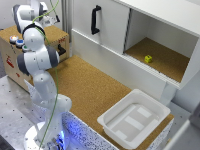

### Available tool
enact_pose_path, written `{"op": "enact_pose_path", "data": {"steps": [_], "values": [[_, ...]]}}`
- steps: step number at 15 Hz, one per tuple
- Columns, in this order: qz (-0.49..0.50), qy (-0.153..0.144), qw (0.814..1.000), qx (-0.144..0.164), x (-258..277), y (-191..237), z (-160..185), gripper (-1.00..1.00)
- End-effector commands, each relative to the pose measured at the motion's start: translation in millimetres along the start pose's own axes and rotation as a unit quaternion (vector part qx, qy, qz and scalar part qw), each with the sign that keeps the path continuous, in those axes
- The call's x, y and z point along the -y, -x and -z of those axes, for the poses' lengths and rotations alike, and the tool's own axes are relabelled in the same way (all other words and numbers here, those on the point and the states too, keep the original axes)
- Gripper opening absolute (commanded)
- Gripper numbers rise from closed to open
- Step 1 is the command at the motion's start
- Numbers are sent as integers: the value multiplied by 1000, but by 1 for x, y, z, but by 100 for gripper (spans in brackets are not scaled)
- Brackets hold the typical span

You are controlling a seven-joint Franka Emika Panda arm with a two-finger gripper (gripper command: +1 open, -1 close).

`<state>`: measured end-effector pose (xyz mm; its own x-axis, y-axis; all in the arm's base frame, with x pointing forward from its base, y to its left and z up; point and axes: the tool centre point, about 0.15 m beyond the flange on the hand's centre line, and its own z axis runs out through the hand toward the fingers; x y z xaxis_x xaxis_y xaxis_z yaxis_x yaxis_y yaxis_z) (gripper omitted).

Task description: Push the red button to turn off the red light

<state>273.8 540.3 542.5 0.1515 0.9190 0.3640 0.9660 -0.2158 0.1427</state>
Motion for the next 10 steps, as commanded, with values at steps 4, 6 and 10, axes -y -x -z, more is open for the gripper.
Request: {"op": "enact_pose_path", "data": {"steps": [4, 6, 10], "values": [[68, 30, 975, 209, 50, -66, -34, 100], [68, 21, 973, 218, 58, -64, -32, 100], [72, 1, 972, 225, 76, -47, -26, 100]]}}
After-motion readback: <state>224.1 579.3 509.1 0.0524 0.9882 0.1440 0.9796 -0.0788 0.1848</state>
